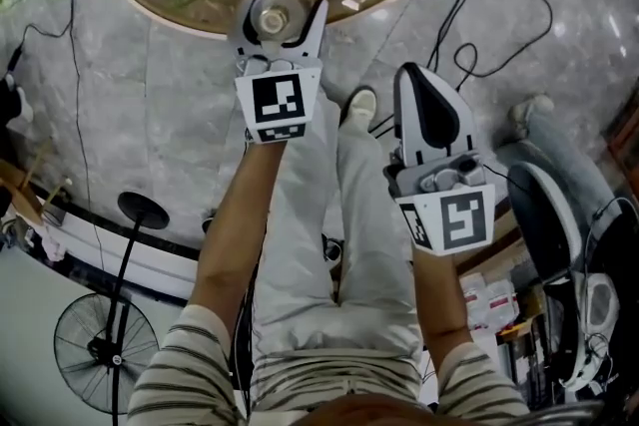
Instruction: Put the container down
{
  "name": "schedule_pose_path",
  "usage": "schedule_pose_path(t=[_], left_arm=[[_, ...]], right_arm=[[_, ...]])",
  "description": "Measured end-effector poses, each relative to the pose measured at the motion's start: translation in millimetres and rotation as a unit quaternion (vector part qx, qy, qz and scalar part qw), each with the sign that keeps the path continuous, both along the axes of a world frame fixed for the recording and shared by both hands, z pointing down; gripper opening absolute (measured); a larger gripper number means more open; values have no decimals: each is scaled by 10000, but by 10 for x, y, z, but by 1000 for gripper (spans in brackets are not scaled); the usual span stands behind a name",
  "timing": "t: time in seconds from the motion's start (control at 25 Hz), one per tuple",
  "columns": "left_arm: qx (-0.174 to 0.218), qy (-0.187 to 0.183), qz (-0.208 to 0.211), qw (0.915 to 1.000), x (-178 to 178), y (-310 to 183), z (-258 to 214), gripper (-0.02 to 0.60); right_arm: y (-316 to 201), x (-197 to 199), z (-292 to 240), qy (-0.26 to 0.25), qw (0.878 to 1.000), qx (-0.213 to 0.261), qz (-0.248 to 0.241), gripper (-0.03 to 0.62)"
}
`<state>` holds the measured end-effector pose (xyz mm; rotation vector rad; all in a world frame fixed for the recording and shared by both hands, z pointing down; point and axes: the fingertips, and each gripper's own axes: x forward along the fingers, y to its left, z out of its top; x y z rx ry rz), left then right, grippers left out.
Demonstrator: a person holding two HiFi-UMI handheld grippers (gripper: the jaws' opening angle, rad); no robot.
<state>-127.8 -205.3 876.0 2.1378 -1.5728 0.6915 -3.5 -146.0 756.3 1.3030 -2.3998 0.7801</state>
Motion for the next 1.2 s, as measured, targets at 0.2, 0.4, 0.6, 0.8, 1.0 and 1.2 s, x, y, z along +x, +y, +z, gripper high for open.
schedule_pose_path(t=[0.2,0.4,0.6,0.8,1.0,1.2], left_arm=[[-50,-127,-38,9999,-6,-20,88,330],[-113,-238,-34,9996,-18,-34,147,330],[-155,-331,-5,9993,-25,-52,183,330],[-126,-497,55,9987,-18,-38,183,331],[-106,-406,-93,9991,-36,-61,178,354],[-179,-304,-105,9993,-23,-27,134,383]], right_arm=[[67,10,26,-50,10000,-78,13,8],[73,51,-16,-4,10000,-44,27,9],[56,61,-32,52,10000,-32,23,9],[52,5,-42,66,10000,-28,-8,9],[68,-50,-9,270,9996,-39,-80,9],[101,-84,-88,255,9996,11,-94,9]])
